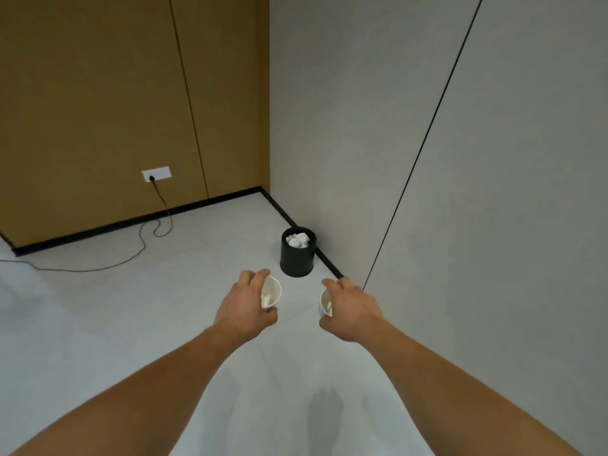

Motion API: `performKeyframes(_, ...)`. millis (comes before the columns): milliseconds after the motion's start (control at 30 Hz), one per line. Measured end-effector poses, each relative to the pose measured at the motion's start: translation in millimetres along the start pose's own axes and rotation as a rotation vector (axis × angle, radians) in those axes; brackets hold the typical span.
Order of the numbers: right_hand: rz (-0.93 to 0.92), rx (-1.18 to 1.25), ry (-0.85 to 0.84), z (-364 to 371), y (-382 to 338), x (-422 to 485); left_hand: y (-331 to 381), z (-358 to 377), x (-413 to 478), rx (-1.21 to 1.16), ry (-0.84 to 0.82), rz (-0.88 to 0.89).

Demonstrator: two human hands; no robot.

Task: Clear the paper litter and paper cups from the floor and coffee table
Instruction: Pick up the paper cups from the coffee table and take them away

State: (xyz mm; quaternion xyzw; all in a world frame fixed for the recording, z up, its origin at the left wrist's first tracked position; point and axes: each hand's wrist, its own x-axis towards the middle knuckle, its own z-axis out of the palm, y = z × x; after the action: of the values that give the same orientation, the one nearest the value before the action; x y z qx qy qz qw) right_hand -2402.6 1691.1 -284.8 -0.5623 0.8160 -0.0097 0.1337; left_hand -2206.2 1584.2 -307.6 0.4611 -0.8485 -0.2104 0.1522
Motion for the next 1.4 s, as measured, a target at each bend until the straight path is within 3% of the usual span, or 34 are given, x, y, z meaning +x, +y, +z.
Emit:
performKeyframes(233, 0.047, 0.018, -0.037, -19, 57, 122, 9, 36, 128, 0.018, -0.044, 0.030)
performKeyframes(633, -0.088, 0.017, -0.056, -81, 131, 389, 25, 71, 373, -0.033, -0.013, -0.072)
performKeyframes(1100, -0.114, 0.009, -0.250, -77, 135, 657, -57, 121, 618, -0.109, -0.168, -0.206)
performKeyframes(1400, -0.158, 0.038, -0.434, -33, 153, 815, -103, 186, 730, -0.139, -0.222, -0.416)
